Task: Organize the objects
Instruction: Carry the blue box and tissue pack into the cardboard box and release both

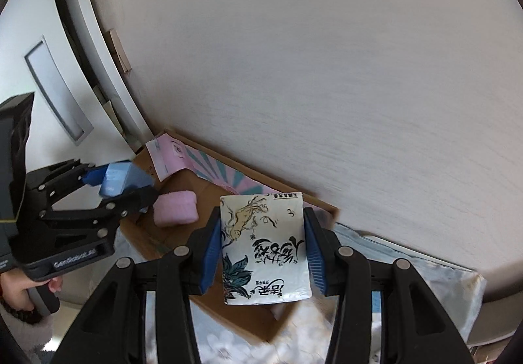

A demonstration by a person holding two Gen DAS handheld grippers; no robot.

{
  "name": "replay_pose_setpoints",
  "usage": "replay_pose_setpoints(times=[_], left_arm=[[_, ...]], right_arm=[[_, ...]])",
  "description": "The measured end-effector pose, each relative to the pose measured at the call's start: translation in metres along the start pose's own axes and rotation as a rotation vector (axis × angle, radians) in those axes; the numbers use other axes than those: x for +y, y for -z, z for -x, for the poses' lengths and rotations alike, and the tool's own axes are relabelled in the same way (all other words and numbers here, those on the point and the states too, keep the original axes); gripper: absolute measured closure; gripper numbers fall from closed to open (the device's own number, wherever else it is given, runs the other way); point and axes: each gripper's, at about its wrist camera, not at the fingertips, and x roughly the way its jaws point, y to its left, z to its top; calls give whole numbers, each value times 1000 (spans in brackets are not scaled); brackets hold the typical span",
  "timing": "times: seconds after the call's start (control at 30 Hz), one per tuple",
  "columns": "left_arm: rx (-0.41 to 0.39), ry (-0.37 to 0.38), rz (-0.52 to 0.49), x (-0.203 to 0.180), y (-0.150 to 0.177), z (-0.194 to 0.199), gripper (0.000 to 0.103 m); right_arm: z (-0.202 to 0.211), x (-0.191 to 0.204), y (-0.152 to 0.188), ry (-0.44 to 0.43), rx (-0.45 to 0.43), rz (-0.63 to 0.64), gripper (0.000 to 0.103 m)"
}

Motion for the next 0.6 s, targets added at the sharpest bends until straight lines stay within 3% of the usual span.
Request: replay_pose_setpoints(times=[0.3,0.6], left_arm=[[57,12,-12,33,0,-56,58],[101,30,-23,41,5,-78,58]], right_arm=[[-61,21,1,-16,92,-6,60],[-86,23,16,-28,148,-53,60]])
